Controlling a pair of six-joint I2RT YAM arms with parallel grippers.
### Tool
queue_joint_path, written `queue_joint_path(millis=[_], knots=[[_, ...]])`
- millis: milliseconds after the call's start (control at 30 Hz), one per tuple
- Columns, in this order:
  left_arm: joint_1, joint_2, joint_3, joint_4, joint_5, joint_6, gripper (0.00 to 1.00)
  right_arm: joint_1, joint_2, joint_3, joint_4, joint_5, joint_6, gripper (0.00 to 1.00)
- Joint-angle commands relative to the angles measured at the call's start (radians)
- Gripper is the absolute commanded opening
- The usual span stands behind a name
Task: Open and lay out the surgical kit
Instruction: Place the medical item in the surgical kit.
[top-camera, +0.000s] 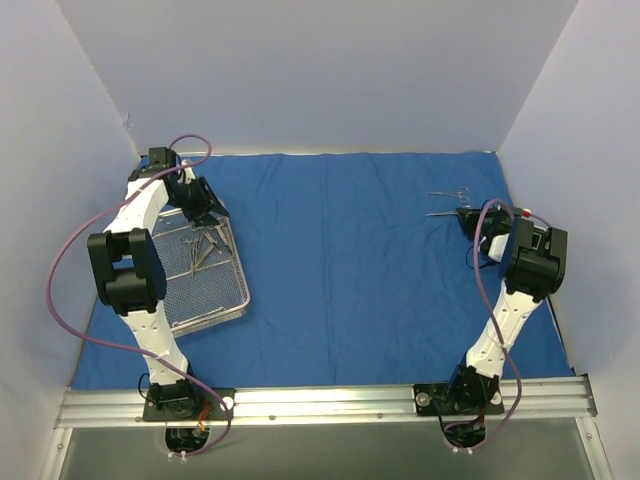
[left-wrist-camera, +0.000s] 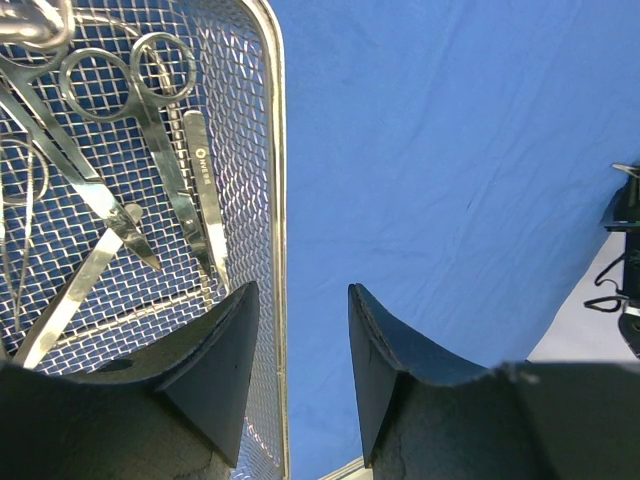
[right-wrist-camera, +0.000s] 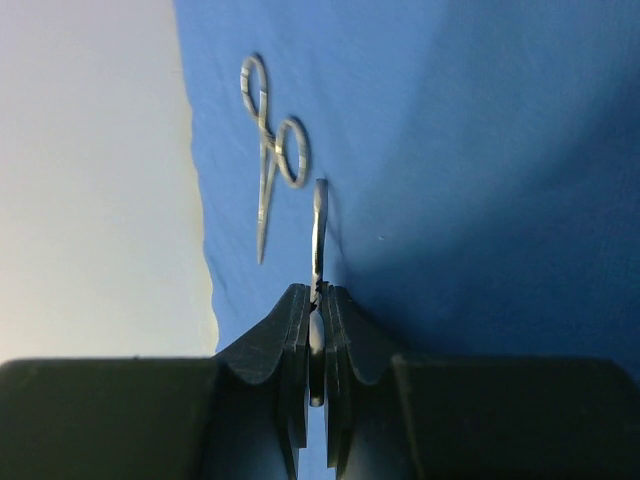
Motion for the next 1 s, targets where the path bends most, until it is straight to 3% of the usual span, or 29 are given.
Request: queue_joint_path(millis=[0,567,967], knots=[[0.021,-0.002,0.040,0.001,0.004,0.006,0.49,0.020,0.020,0.028,0.082,0.030,0.048,0.00],[0.037,-0.002,0.033,0.004,0.012,0.003,0.49,0.014,-0.021,-0.035,0.019,0.093,0.056,0.01],[0.041,-0.016,0.021,0.008,0.013,0.003,0.49,0.004,-0.012,0.012,-0.091,0.101,-0.002,0.07]])
